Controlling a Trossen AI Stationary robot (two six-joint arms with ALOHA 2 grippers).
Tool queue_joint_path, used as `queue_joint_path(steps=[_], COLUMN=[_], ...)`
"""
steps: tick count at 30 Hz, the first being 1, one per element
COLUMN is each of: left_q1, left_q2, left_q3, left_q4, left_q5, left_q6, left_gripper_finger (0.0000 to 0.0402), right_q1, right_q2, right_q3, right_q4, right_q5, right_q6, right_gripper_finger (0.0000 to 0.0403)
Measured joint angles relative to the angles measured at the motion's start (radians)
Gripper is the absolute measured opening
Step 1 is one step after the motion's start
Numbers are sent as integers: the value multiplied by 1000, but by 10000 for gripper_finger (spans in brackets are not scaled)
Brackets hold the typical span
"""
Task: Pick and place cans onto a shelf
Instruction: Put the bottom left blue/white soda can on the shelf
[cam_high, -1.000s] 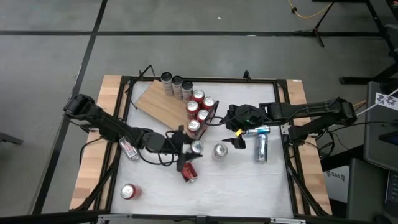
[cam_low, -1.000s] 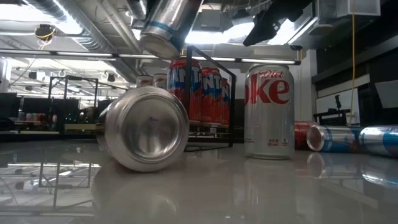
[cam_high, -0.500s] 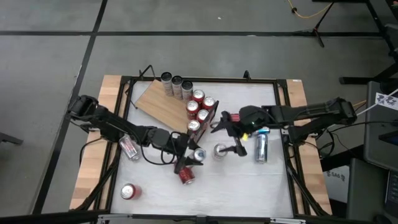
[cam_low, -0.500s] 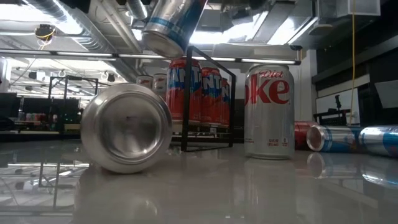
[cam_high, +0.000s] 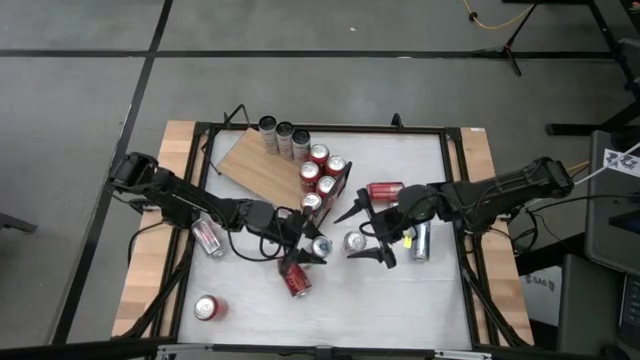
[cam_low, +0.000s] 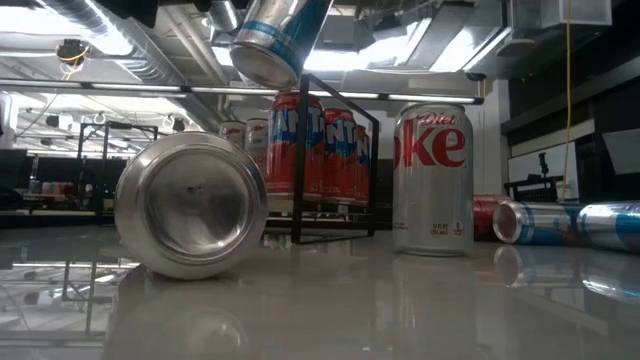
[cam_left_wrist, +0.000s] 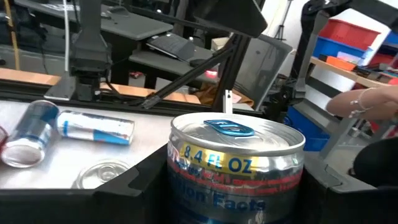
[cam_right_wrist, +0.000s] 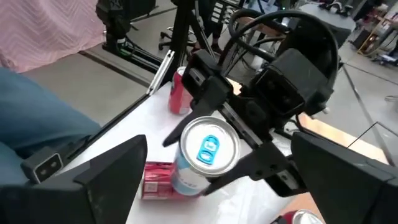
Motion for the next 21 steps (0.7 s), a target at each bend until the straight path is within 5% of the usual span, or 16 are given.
queue_joint_path(steps=[9, 21], left_q1=[23, 23], left_q2=[5, 98], left_q3=[0, -2], left_q4=[-1, 20], left_q5=[31, 85], left_q6=[-4, -74], left_gripper_finger=[216, 216], right_q1=[0, 0], right_q2=[101, 245], right_q3=[29, 173], right_q4=[28, -147], right_q5=[-7, -27], right_q6=[-68, -94], right_gripper_finger=[390, 390])
